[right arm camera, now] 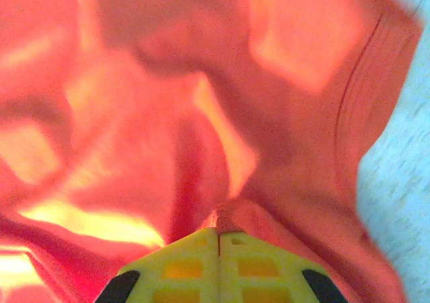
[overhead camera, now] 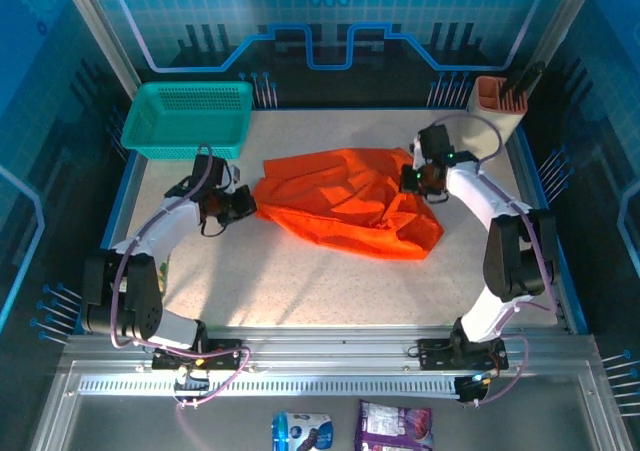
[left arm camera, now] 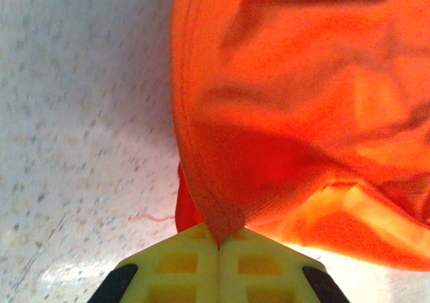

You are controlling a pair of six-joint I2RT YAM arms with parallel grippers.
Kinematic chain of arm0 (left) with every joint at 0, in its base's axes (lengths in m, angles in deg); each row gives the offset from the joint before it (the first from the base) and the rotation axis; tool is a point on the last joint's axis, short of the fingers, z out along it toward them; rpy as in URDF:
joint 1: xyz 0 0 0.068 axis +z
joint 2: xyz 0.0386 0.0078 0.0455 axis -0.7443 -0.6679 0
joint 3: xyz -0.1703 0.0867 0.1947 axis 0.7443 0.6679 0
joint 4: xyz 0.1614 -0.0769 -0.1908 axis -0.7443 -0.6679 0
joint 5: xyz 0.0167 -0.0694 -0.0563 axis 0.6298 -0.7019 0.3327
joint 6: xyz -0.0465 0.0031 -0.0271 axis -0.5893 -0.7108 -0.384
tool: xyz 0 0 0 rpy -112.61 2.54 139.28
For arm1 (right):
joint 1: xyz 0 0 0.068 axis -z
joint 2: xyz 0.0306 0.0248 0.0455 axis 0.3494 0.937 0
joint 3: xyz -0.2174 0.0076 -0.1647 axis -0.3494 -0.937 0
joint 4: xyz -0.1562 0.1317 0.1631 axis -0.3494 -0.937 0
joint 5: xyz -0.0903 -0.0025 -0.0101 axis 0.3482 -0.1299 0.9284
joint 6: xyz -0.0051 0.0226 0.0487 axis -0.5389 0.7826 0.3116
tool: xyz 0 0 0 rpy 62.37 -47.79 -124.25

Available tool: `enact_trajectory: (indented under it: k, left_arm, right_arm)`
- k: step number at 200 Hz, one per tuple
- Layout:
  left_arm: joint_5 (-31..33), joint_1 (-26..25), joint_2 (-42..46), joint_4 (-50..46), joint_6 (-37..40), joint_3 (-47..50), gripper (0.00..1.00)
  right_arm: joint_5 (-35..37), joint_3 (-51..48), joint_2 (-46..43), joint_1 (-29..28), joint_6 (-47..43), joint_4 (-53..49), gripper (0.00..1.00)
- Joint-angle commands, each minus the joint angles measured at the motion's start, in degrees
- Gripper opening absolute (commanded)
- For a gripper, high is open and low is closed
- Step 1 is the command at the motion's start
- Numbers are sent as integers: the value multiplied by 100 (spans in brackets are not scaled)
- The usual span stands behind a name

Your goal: Fold the inside-out t-shirt

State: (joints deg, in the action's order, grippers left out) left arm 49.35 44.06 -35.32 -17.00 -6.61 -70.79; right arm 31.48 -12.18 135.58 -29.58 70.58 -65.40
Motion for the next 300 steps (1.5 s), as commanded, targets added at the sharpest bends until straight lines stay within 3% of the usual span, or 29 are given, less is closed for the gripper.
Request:
enact_trajectory:
  k: [1, 36, 64, 89, 117, 147, 153, 181, 247, 300]
  left_arm:
    - [-411, 251, 172, -99, -146, -972, 0]
    - [-728, 653, 356, -492, -278, -2387, 0]
    - [-851, 884, 720, -614, -368, -2915, 0]
    - [-804, 931, 1170, -770, -378, -2623, 0]
    - [-1045, 931, 1655, -717, -485, -1312, 0]
    - [-1488, 764, 1603, -55, -800, 512, 0]
    - [-1470, 711, 1526, 64, -799, 814, 0]
    - [-1376, 658, 1176, 554, -838, 1703, 0]
    - [-1247, 623, 1027, 827, -853, 1912, 0]
    - [-1280, 623, 886, 875, -806, 1893, 0]
  right_arm:
    - [93, 1153, -418, 327, -244, -544, 0]
    - [158, 2917, -835, 622, -441, -1383, 0]
    - [341, 3241, -1523, 696, -459, -1534, 0]
    - [534, 2292, -2398, 698, -349, -1471, 0]
    - [548, 401, -3160, 715, -30, -1340, 0]
    - [269, -1227, -2998, 726, 246, -980, 0]
    - [251, -1393, -2868, 719, 270, -964, 4]
    - [571, -1773, -2654, 452, 300, -979, 20]
    - [1165, -2051, -2586, -1175, 675, -1205, 19]
    - [1187, -2398, -1502, -1950, 817, -506, 15]
